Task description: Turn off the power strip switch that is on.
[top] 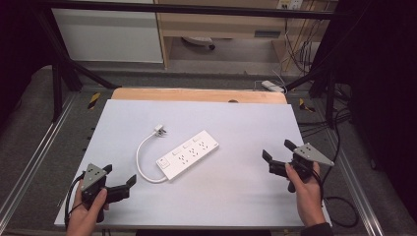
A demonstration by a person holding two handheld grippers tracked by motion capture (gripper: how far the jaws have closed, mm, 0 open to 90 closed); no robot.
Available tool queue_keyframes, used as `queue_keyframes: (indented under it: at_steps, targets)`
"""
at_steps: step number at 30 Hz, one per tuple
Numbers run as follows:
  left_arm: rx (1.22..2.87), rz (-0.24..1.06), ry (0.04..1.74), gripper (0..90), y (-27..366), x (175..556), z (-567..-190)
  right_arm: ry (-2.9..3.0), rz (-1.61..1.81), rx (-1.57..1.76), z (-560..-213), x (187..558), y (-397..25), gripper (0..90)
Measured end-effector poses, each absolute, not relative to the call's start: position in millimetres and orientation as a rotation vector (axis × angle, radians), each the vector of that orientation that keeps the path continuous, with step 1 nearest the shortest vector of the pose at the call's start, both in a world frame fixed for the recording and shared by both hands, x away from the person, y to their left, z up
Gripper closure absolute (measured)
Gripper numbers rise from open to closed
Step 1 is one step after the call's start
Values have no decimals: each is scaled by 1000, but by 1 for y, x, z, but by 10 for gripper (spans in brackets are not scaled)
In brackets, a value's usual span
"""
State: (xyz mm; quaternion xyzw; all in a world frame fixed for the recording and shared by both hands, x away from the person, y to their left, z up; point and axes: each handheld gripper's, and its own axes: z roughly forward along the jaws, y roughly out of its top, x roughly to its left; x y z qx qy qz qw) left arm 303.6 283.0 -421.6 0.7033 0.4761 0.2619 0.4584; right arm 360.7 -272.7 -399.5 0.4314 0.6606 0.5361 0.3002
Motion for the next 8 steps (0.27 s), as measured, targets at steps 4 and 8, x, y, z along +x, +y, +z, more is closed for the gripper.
queue_keyframes:
  at_steps: [4,8]
  targets:
    - [1736,648,1168,53,283,304,-422,1771,1408,1152,-412,352,-279,61]
    - [1738,649,1165,53,282,304,-421,1860,1359,1192,-428,352,-274,45]
